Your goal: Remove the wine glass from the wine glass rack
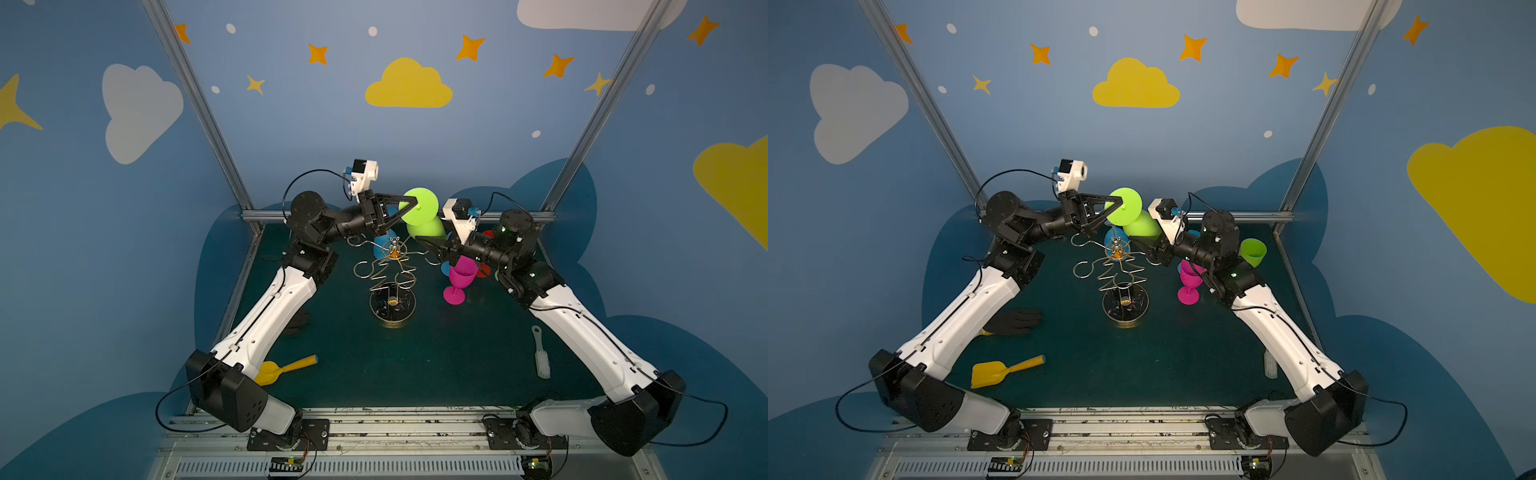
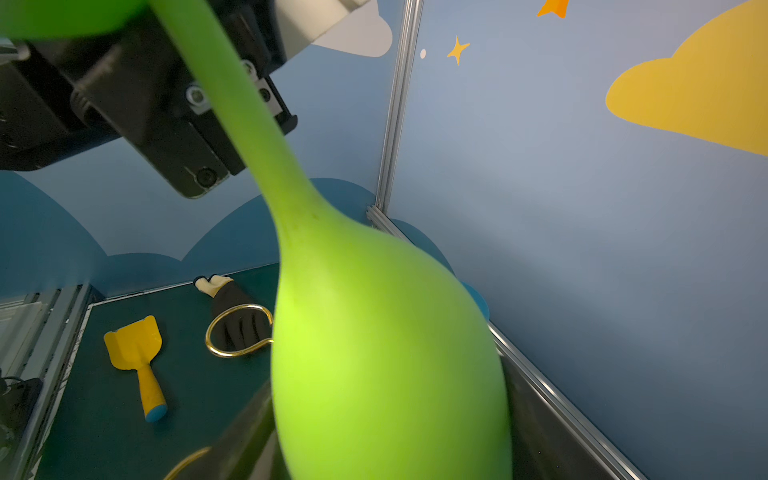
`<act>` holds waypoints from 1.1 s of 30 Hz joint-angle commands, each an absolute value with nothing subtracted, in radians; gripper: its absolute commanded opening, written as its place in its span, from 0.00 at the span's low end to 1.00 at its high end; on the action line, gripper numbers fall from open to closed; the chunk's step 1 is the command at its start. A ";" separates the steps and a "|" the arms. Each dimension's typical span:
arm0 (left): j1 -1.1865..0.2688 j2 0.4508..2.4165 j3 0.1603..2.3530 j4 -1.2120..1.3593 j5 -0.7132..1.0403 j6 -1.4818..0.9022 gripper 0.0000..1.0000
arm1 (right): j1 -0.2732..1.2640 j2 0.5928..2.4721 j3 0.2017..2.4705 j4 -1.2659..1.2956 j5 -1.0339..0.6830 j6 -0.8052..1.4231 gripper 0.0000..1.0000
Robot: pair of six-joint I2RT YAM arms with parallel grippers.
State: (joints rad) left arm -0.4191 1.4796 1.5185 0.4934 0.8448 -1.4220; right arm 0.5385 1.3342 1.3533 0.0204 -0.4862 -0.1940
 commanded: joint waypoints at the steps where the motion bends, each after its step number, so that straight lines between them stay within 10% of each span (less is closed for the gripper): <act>1: -0.426 1.475 1.535 0.555 0.886 -1.408 0.03 | 0.546 1.314 1.368 -0.006 -0.457 -0.154 0.86; 17: -0.426 1.479 1.533 0.617 0.916 -1.490 0.03 | 0.570 1.377 1.405 0.025 -0.409 -0.183 0.89; 22: -0.426 1.493 1.539 0.685 0.916 -1.545 0.04 | 0.571 1.366 1.404 -0.008 -0.397 -0.176 0.67; 33: -0.401 1.442 1.521 0.491 0.871 -1.335 0.57 | 0.576 1.266 1.421 -0.218 -0.308 -0.152 0.45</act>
State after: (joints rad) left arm -0.4099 1.4857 1.5177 0.5255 0.8749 -1.4254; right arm 0.5713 1.3186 1.3842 -0.1280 -0.3538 -0.1722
